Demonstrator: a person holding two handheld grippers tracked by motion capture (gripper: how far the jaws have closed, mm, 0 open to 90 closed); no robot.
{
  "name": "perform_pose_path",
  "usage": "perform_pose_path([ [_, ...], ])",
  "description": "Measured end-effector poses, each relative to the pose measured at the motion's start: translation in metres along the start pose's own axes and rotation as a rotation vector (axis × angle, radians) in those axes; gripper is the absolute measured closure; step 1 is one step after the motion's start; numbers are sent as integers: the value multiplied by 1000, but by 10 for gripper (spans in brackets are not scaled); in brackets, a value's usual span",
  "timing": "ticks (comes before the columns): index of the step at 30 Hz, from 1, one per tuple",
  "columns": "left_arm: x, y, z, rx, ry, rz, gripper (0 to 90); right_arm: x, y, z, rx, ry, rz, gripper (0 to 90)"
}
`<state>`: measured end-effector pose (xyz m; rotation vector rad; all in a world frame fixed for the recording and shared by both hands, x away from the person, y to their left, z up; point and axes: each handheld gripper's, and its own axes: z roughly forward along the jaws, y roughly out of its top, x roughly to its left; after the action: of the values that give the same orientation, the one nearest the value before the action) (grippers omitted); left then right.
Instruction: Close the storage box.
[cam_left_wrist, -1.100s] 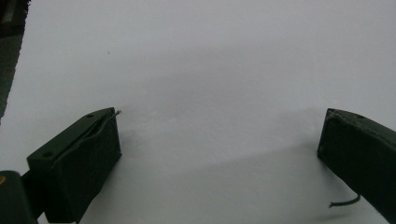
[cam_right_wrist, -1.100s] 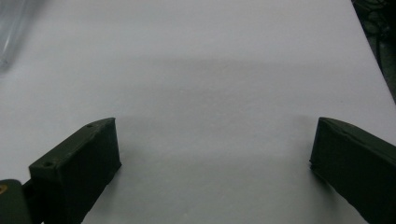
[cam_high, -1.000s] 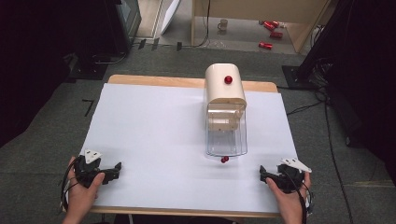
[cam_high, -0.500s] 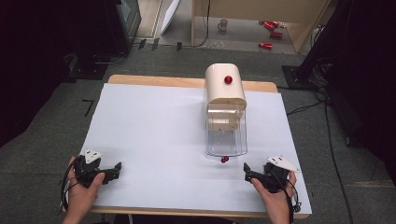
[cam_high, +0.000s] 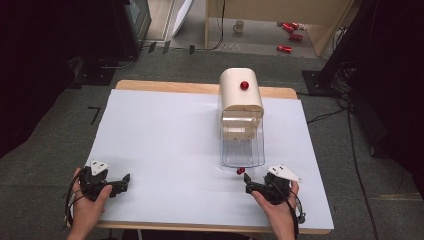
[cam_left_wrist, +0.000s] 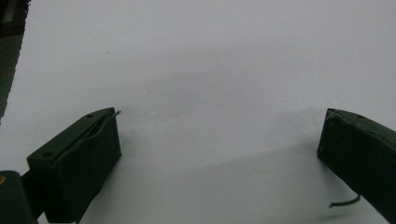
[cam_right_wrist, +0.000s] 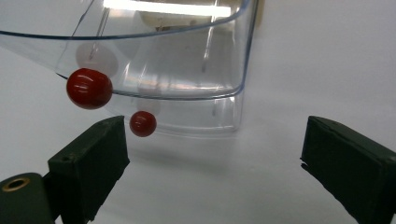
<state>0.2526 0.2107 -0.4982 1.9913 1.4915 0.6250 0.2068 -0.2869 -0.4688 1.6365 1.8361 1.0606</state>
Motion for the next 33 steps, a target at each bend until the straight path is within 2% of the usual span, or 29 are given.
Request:
perform_pose_path([
  [8,0,0,0,-1,1,0,0,8,3,4,-6,13,4,76],
  [14,0,0,0,-1,1,0,0,16,7,6,-6,22,-35,126],
  [19,0,0,0,-1,1,0,0,20,13,4,-17,28,-40,148],
  [22,0,0,0,-1,1,0,0,21,16,1,-32,29,-38,167],
  [26,0,0,0,-2,1,-1,0,22,19,-2,-25,22,-48,174],
  [33,0,0,0,-2,0,-1,0,21,11,6,-5,29,-39,165],
])
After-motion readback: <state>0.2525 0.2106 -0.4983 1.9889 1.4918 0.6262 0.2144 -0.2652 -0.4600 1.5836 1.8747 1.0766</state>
